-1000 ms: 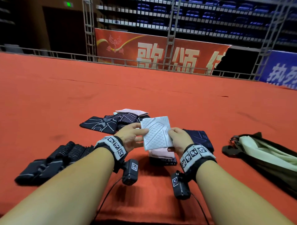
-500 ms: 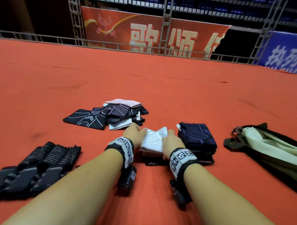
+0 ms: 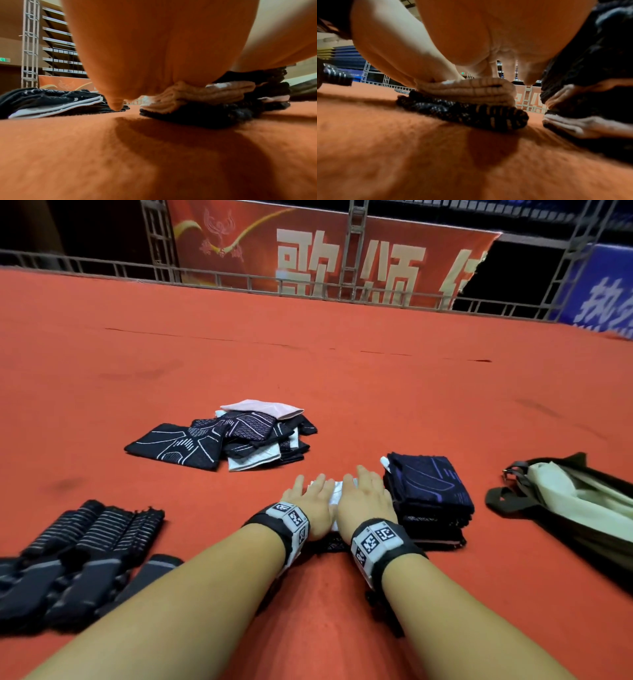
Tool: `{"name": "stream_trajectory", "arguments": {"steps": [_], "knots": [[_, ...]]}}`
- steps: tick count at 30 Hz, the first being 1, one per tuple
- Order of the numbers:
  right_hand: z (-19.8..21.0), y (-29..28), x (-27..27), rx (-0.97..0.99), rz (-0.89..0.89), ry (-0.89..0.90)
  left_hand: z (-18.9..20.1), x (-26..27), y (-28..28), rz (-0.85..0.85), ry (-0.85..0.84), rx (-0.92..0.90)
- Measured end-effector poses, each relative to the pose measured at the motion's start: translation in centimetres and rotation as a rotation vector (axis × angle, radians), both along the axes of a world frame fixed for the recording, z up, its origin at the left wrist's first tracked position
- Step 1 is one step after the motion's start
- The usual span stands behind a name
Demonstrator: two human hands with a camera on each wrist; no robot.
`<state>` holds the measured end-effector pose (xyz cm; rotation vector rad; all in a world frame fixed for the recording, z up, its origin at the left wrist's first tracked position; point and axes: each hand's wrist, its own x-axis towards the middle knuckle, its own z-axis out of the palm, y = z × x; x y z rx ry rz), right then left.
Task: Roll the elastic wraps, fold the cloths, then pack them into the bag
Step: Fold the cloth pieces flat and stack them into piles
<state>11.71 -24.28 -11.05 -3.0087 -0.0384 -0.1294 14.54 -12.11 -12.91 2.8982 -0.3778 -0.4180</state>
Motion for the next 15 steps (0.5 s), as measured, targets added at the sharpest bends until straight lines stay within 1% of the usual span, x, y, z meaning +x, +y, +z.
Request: {"name": "stream_trajectory", "arguments": {"steps": [2, 3, 6, 10, 15], "knots": [[-0.6, 0.1, 0.7, 0.075, 0.061, 0.088, -0.2, -0.3, -0.4, 0.065, 0.049, 0.019], [-1.0, 0.1, 1.1, 0.116, 0.062, 0.124, -0.2, -0.4, -0.5, 0.078, 0.066, 0.029], [-1.4, 0.0, 1.7, 0.246, -0.013, 0.252, -0.2, -0.3, -0.5, 0.085, 0.121, 0.047], [-1.3, -0.4, 1.9, 0.236, -0.006, 0.386, 0.3, -0.4, -0.4, 0.112, 0.176, 0.008], [-0.7, -0.5, 1.8, 0.236, 0.013, 0.433, 0.8, -0.5, -0.3, 0.089, 0.203, 0.000]]}}
